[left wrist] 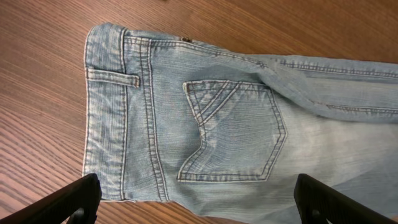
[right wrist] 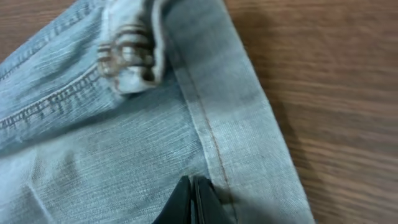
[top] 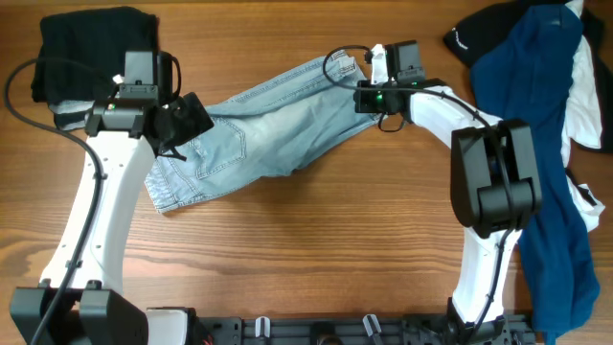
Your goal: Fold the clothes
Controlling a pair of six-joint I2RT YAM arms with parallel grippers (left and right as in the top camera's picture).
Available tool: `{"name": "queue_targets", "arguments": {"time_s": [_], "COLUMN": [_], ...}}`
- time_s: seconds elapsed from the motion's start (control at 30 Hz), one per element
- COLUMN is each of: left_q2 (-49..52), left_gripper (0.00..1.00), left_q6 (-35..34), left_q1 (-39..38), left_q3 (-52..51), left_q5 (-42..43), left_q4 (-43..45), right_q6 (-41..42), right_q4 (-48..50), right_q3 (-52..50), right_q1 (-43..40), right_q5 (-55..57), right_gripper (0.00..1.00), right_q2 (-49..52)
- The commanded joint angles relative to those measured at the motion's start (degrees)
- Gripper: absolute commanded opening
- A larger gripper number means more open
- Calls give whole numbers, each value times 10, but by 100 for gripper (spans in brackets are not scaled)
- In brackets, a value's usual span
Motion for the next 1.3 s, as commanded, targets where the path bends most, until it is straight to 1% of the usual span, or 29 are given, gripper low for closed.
{"name": "queue_targets", "arguments": {"time_s": [0.0, 0.07, 0.13, 0.2, 0.3, 0.4, 0.53, 0.63, 0.73, 0.83, 0.93, 1.0, 1.03, 1.13, 1.2, 1.23, 1.27], "left_q2": [7, 12, 26, 61, 126, 206, 271, 284, 284, 284, 284, 284, 284, 281, 248, 228, 209], "left_gripper": [100, 100, 100, 100, 100, 100, 100, 99, 92, 73, 22, 7, 4, 4, 4, 4, 4], "left_q6": [23, 25, 25, 58, 66, 79, 80, 87, 87, 84, 77, 78, 78, 78, 87, 103, 120], "left_q1": [22, 40, 51, 59, 65, 87, 116, 113, 111, 111, 111, 111, 111, 116, 138, 149, 158], "left_q3": [0, 0, 0, 0, 0, 0, 0, -12, -63, -118, -162, -174, -175, -172, -153, -143, -133], "left_q5": [22, 51, 74, 121, 125, 127, 140, 174, 211, 237, 247, 247, 245, 245, 245, 244, 242], "left_q4": [3, 1, -5, -6, -10, -13, -10, 21, 85, 136, 184, 201, 206, 207, 173, 153, 139], "right_q6": [58, 79, 84, 110, 114, 123, 122, 121, 114, 112, 110, 107, 106, 79, 46, 41, 27], "right_q4": [-75, -118, -140, -162, -179, -184, -180, -173, -174, -170, -167, -165, -165, -186, -226, -237, -240], "right_q3": [-14, -14, -14, -14, -13, -13, -13, -13, -13, -13, -13, -13, -10, 10, 46, 56, 59], "right_q1": [-50, -82, -98, -113, -117, -122, -123, -123, -123, -123, -122, -118, -117, -115, -106, -102, -99], "right_q5": [66, 66, 66, 68, 68, 65, 52, 43, 41, 39, 31, 31, 27, 7, 5, -1, -23], "right_gripper": [4, 4, 4, 4, 4, 5, 6, 6, 6, 6, 6, 6, 6, 4, 5, 6, 11], "right_q2": [19, 19, 19, 19, 19, 19, 19, 19, 19, 19, 19, 19, 19, 12, -20, -41, -60]}}
